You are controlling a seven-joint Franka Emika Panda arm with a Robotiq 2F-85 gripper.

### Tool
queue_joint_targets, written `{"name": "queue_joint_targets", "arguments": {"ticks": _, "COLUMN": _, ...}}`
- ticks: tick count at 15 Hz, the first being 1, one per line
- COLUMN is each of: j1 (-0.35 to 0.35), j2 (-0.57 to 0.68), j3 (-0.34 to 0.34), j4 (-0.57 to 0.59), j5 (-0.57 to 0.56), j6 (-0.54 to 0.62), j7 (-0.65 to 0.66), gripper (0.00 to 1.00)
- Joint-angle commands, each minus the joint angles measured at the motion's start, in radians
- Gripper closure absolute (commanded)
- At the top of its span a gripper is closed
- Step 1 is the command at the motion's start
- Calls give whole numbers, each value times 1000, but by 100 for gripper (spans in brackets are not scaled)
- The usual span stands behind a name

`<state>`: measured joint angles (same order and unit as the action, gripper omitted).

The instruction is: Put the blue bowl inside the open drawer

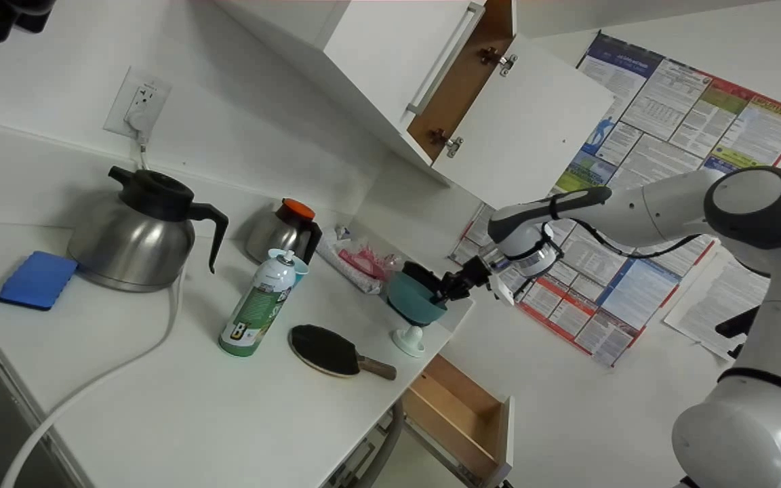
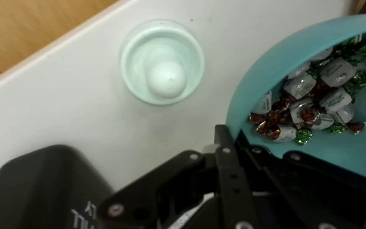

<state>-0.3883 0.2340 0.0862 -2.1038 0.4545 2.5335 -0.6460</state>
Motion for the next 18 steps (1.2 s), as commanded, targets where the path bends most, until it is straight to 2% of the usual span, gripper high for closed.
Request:
{"name": "queue_joint_targets", "arguments": {"ticks": 1, "j1": -5, "j2": -113, "j3": -99, "j4": -88, "j5": 21, "j6": -39, "j7": -83, "gripper": 99}}
{"name": "queue_joint_targets", "arguments": {"ticks": 5, "j1": -5, "j2": -127, "j3": -220, "j4": -80, "j5": -40, "j6": -80, "j7": -178, "gripper": 99}}
{"name": "queue_joint_targets", "arguments": {"ticks": 8, "j1": -7, "j2": -86, "j3": -270, "j4": -34, "j5": -71, "j6": -90, "j7": -263, "gripper": 99}}
{"name": "queue_joint_targets", "arguments": {"ticks": 11, "j1": -1, "j2": -47, "j3": -284, "j4": 6, "j5": -112, "j6": -113, "j7": -332, "gripper": 99}}
{"name": "queue_joint_targets", "arguments": {"ticks": 12, "j1": 2, "j2": -74, "j3": -284, "j4": -45, "j5": -87, "j6": -65, "j7": -298, "gripper": 96}}
{"name": "queue_joint_targets", "arguments": {"ticks": 17, "j1": 0, "j2": -45, "j3": -279, "j4": -18, "j5": -100, "j6": -75, "j7": -313, "gripper": 96}}
{"name": "queue_joint_targets", "arguments": {"ticks": 18, "j1": 0, "j2": -44, "j3": -279, "j4": -17, "j5": -100, "j6": -76, "j7": -313, "gripper": 99}}
